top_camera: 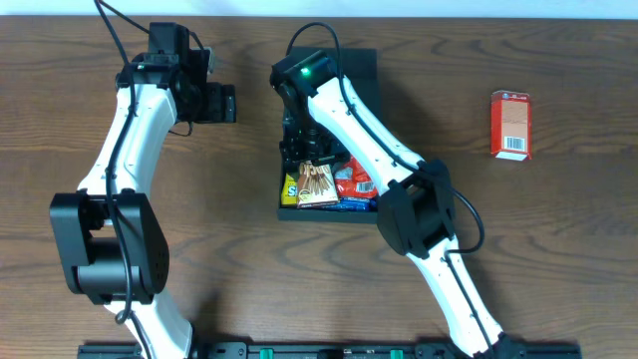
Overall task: Pack container
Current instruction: 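Lower the chocolate-stick box into the black box's left side, then release the stick box and press it down with the right gripper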
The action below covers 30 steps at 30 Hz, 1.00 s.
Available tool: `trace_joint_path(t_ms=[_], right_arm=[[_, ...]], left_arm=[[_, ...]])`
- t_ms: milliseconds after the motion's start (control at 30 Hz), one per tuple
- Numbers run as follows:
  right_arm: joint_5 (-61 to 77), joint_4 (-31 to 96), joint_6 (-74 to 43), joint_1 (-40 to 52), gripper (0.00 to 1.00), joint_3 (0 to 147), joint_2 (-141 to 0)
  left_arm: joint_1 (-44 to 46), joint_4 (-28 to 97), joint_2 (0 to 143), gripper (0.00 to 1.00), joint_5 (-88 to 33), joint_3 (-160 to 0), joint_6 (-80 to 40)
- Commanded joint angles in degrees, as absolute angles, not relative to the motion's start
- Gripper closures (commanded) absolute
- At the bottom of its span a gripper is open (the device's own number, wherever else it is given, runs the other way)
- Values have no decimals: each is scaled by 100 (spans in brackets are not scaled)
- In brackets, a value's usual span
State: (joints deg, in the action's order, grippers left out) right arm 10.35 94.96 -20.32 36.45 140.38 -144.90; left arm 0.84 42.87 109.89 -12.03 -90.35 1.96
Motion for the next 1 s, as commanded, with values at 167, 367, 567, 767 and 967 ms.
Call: trace_joint_path(t_ms=[167, 367, 567, 767, 967], right_arm=[[1398, 9360, -2316, 3682, 29, 14057, -14280], [1393, 9292, -2921, 3662, 39, 14057, -14280], [1400, 9275, -3522, 3566, 41, 14057, -14280], [1487, 9253, -4069, 3531, 39, 14057, -14280], [1817, 9214, -3612, 3459, 15, 14094, -14116]], left_arm=[[67, 4305, 10993, 9, -1210, -9015, 283], [67, 4307, 10993, 9, -1210, -9015, 281], [67, 4307, 10993, 9, -1210, -9015, 279], [67, 4316, 10993, 9, -1210, -9015, 281], [67, 4311, 10993, 9, -1208, -9015, 287]])
